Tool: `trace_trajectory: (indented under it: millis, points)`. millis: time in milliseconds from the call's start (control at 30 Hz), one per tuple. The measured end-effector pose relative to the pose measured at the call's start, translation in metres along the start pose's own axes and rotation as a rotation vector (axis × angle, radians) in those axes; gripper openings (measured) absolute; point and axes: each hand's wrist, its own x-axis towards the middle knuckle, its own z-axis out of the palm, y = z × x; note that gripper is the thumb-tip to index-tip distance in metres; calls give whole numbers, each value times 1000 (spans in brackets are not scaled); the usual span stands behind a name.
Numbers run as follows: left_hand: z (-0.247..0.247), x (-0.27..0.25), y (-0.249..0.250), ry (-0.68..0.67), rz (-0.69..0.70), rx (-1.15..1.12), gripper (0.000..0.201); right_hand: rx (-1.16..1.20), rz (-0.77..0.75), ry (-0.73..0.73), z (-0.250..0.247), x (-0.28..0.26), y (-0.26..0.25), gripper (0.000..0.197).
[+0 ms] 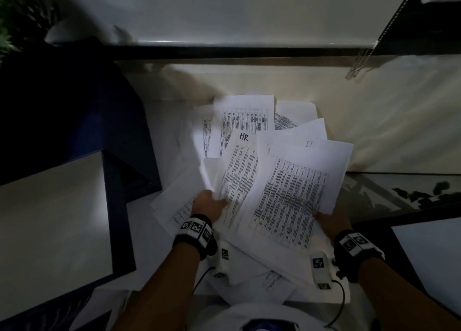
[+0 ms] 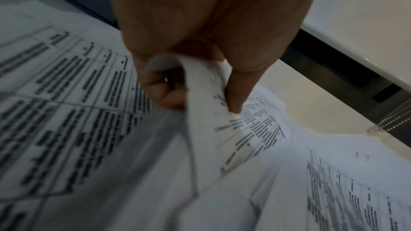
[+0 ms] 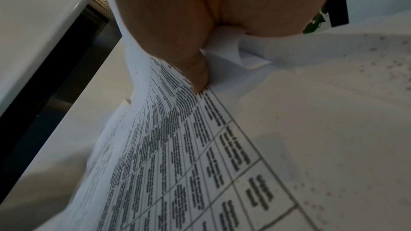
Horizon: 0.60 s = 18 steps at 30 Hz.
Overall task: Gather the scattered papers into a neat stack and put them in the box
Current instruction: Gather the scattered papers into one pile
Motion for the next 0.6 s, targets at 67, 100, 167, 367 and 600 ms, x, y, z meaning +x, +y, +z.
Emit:
trace_trajectory:
  millis: [67,100,167,367,600]
  points:
    - [3,2,2,69,42,-12,24,-8,-10,-13,0,0,0,46]
    - [2,2,3,120,21,-46,20,-14,-10,-15,0,1,1,46]
    - [2,3,7,231,-44,-117,15,-26,-12,-17,0,0,0,46]
    - [26,-4,24,307,-8,69,35,-43,-3,14,0,-5,-7,50]
    - [32,-9,30,269,210,-117,15,-22,-20,12,0,-6,-7,50]
